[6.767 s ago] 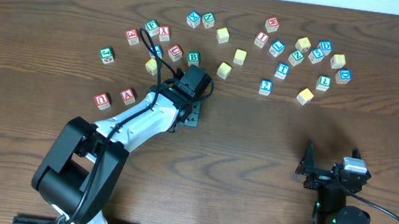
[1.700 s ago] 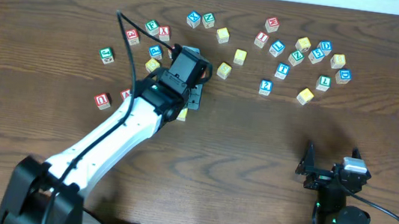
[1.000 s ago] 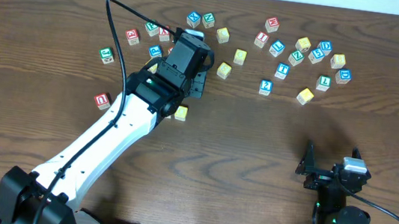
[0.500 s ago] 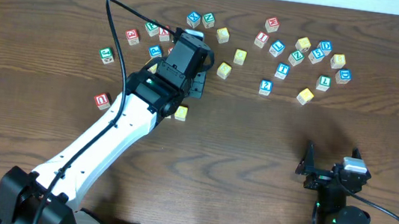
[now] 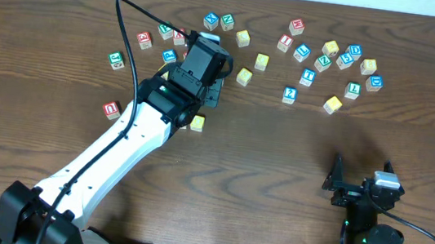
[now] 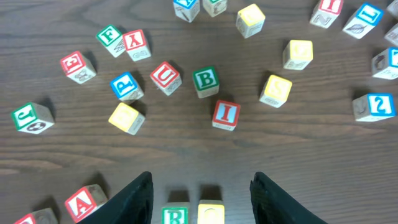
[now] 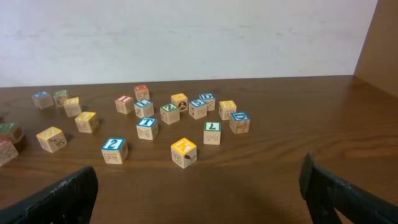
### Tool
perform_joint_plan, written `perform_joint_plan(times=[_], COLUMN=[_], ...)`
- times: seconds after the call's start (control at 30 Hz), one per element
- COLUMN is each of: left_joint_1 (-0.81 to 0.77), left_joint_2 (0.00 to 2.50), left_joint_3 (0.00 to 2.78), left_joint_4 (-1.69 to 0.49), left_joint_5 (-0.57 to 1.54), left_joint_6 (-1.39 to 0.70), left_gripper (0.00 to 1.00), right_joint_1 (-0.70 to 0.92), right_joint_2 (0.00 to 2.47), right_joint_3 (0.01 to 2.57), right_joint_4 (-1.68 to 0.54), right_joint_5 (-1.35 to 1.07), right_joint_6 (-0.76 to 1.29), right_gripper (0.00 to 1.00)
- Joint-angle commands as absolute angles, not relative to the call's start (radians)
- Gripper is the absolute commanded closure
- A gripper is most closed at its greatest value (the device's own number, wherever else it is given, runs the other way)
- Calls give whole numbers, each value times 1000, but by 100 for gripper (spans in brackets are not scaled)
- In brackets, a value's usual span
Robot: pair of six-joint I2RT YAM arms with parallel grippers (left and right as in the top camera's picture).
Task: Spell out ROBOT
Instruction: 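Move the left gripper up over the green B block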
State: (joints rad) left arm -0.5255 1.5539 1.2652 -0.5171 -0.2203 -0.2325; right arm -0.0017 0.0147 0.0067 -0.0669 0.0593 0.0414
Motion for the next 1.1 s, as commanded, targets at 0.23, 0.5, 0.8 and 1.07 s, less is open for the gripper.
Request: perform_joint_plan(times=[0.23,0.5,0.8,1.07], left_joint_1=[-499,-453,-432,-396], left_joint_2=[1537,1537,1537,1542], left_joint_3=[1292,1292,1292,1296], left_joint_4=[-522,-546,-553,-491], left_joint_5=[-294,-288,-278,-209], left_joint_6=[-210,-210,-223,-223], left_gripper=[50,50,50,50], right_joint_1=[1,1,1,1], right_joint_2=[12,12,12,12], right_joint_3=[6,6,6,6], right_joint_4=[-71,-71,-71,-71], right_joint_5=[60,60,60,60], right_joint_6=[48,48,48,48], right_gripper=[1,1,1,1])
